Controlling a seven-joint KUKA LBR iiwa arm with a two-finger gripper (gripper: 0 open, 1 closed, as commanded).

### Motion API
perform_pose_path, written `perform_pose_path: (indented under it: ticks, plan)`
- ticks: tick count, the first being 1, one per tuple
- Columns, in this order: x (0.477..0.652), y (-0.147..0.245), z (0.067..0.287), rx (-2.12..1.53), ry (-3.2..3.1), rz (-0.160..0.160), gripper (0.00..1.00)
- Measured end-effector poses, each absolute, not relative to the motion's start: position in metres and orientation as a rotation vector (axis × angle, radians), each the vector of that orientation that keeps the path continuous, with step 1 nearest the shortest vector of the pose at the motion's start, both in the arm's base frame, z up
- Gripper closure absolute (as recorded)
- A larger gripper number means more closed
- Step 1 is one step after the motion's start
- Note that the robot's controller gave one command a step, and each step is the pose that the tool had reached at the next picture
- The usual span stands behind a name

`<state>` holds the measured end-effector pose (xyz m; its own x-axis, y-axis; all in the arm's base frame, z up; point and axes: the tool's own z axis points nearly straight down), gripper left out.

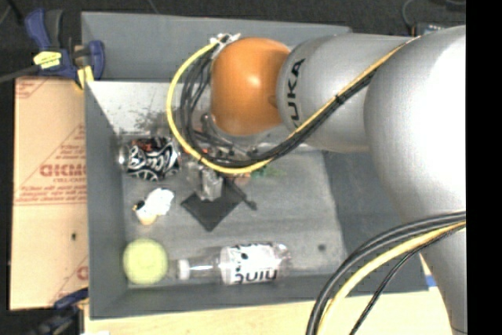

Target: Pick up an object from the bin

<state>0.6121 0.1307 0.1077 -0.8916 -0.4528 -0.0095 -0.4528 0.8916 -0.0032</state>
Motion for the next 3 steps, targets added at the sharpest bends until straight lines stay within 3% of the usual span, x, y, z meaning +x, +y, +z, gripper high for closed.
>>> perform_pose_path:
  ticks: [1,2,3]
  plan:
    - [0.612,0.131,0.108,-0.726,3.047,-0.001,0.0]
    - [0.612,0.131,0.108,-0.724,3.047,-0.001,0.0]
    - [0.604,0.125,0.077,-0.686,3.052,0.001,1.0]
